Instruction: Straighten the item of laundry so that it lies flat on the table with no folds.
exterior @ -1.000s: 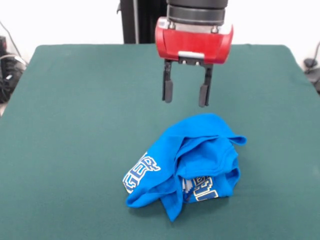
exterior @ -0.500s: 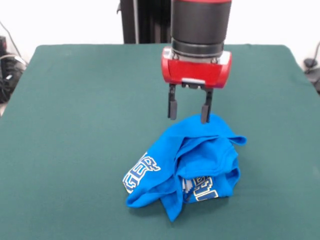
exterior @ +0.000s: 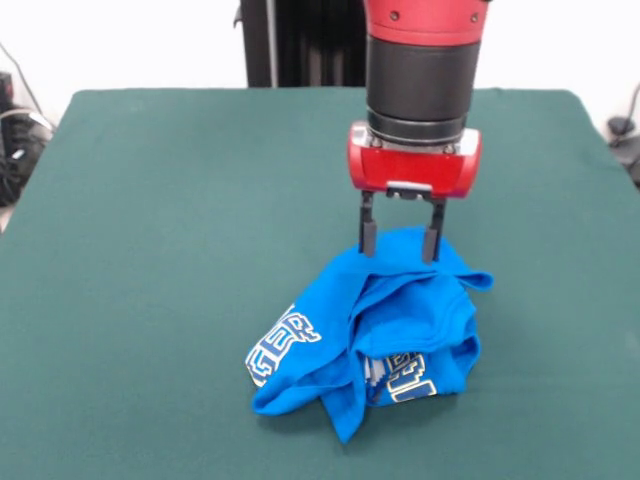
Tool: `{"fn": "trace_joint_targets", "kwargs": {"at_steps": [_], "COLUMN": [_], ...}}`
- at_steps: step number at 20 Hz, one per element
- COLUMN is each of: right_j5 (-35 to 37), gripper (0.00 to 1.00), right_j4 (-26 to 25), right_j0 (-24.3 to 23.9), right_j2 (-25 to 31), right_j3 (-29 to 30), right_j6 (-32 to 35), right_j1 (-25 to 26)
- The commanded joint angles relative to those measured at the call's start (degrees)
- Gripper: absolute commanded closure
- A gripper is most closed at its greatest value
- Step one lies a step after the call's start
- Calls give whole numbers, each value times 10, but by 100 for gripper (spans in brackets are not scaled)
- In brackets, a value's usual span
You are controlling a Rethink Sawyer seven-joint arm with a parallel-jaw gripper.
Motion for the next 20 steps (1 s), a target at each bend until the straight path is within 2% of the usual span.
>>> {"fn": "trace_joint_targets", "kwargs": {"at_steps": [1, 14, 20], "right_j5": [-28, -58, -69], "gripper": [0, 0, 0], "right_j4": [8, 18, 21], "right_j0": [28, 52, 60], "right_j2": [6, -14, -24], "right_j3": [22, -3, 15], "right_j6": [84, 106, 108], "right_j1": [13, 56, 46]}}
